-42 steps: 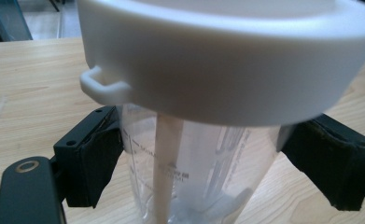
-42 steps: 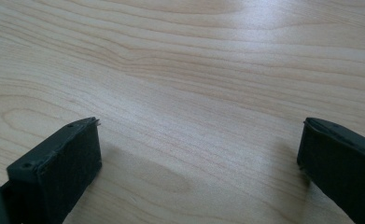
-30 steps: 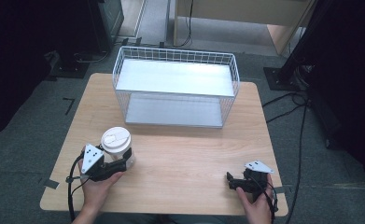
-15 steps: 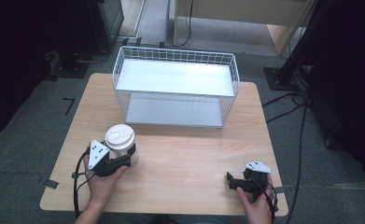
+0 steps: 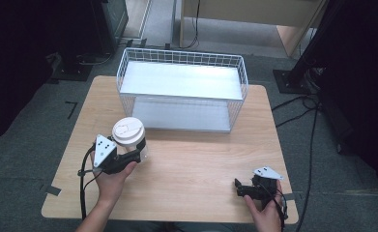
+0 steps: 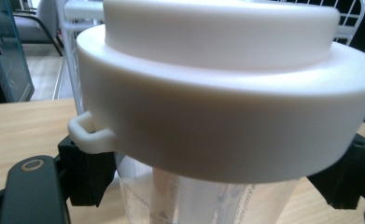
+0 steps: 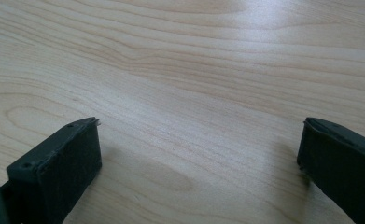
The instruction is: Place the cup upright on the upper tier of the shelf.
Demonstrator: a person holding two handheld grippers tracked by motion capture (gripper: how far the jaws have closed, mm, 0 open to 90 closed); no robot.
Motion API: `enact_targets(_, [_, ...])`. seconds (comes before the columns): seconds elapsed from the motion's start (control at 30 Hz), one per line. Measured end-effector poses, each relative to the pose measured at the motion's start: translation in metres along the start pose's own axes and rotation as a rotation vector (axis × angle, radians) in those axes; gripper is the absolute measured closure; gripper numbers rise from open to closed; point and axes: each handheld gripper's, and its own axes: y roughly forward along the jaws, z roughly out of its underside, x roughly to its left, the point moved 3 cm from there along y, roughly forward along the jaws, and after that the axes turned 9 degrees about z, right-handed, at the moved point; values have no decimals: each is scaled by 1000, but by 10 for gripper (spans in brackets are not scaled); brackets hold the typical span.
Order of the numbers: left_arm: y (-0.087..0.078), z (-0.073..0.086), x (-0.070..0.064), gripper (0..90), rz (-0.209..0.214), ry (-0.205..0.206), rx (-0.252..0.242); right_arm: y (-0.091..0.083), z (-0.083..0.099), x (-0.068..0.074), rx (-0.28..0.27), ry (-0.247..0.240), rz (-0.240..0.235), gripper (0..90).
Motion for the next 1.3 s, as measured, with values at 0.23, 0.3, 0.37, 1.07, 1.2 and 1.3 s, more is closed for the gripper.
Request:
enact_targets(0.23, [13,-21,-2,157,-19,-2,-10,-1,0,3,-4,-25,-25,0])
enact_targets(0.3, [15,-27,-4,157,-25,-2,-21,0,0,3,-1,-19,-21,0])
enact_targets(0.37, [18,-35,-5,157,-33,-7,-29,1,-2,4,-1,-13,-14,0])
enact_targets(1.07, [42,-118,-21,159,-76,63,-61,8,-9,3,-6,-25,-28,0])
enact_targets(1.2, [52,-127,-25,160,-71,72,-78,8,-9,3,-6,-25,-28,0])
enact_targets(1.3, [57,-130,-27,160,-66,79,-88,8,-9,3,-6,-25,-28,0])
